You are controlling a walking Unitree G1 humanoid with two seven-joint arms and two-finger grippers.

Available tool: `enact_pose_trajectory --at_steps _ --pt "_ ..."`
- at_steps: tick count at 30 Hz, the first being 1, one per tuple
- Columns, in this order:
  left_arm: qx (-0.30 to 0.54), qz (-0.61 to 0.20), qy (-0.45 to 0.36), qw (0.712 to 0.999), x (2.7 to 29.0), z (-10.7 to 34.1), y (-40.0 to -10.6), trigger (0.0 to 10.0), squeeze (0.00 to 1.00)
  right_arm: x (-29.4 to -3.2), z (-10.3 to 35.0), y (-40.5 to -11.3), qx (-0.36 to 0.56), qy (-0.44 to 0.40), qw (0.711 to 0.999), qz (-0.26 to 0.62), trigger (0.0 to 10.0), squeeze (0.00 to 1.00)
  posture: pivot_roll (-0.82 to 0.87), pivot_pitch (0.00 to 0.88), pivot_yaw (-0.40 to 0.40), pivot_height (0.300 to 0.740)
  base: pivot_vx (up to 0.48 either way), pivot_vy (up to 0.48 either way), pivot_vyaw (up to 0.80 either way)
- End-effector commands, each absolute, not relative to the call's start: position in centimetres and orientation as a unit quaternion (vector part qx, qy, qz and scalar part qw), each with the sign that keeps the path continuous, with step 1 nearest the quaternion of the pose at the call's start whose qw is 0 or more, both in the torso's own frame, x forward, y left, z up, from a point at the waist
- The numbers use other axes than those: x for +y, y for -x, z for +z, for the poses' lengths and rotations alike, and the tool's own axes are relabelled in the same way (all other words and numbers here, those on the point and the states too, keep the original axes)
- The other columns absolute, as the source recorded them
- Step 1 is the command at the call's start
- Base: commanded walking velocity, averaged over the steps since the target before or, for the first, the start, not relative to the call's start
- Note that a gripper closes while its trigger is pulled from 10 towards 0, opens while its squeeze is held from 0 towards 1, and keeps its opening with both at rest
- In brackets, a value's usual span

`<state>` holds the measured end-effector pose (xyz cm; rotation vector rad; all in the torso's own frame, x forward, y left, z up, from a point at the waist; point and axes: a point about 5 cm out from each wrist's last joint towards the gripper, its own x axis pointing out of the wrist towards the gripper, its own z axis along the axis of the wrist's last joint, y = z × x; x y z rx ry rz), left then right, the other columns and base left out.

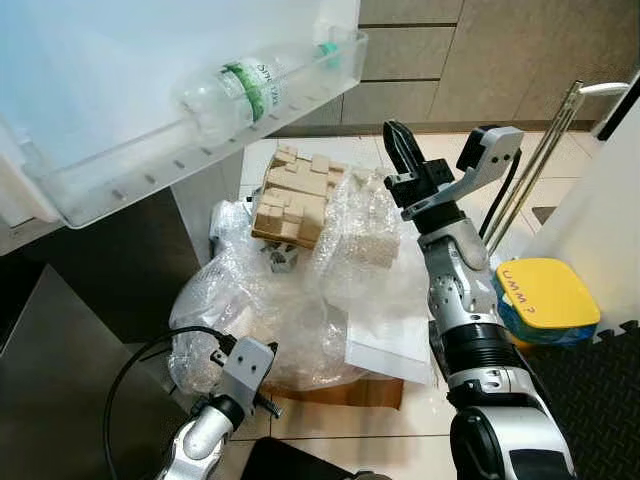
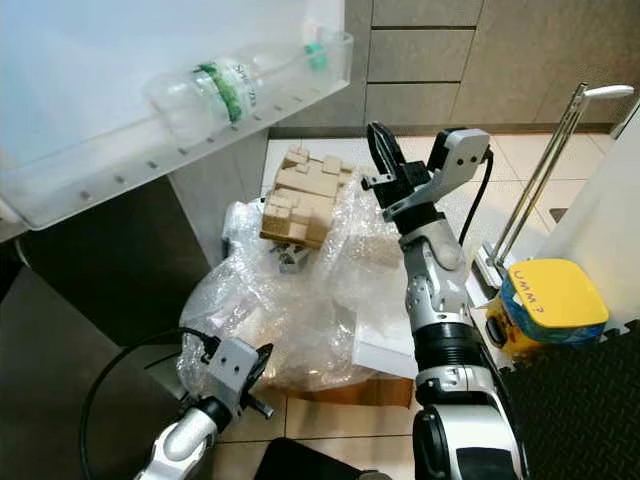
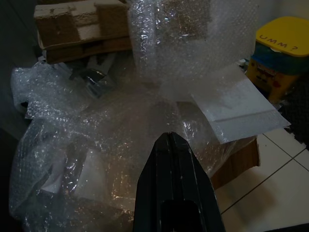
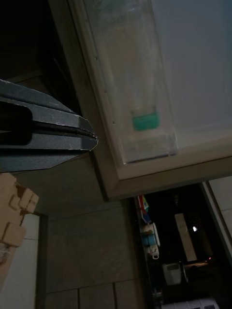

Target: Restocking fridge

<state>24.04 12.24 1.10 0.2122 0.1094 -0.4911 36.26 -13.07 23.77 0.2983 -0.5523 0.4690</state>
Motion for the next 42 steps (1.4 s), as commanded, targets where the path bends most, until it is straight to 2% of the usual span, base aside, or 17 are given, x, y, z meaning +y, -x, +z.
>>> enact_pose_trajectory --at_steps 1,14,27,31,42 --pt "0.064 -0.243 -0.103 0.963 12.4 0.6 -23.5 10.0 0.0 -13.0 23.6 -36.1 -0.266 -0.147 0.925 0.227 10.0 0.0 -0.13 0.125 0.004 0.74 0.0 0.0 0.0" --pt "0.061 -0.24 -0.105 0.963 12.5 0.8 -23.8 10.0 0.0 -13.8 25.1 -36.6 -0.292 -0.156 0.923 0.198 10.0 0.0 -0.12 0.126 0.0 0.74 0.0 0.0 0.0" --pt "0.044 -0.222 -0.101 0.969 13.0 1.2 -23.3 10.0 0.0 -9.9 30.0 -38.9 -0.323 -0.144 0.904 0.241 10.0 0.0 -0.09 0.144 -0.025 0.74 0.0 0.0 0.0" --pt "0.039 -0.216 -0.097 0.971 13.1 1.3 -23.3 10.0 0.0 -9.5 30.2 -39.1 -0.321 -0.145 0.903 0.246 10.0 0.0 -0.08 0.147 -0.028 0.74 0.0 0.0 0.0" --pt "0.025 -0.206 -0.099 0.973 13.5 2.0 -22.7 10.0 0.0 -5.6 30.0 -39.8 -0.277 -0.171 0.899 0.292 10.0 0.0 -0.03 0.175 -0.062 0.74 0.0 0.0 0.0"
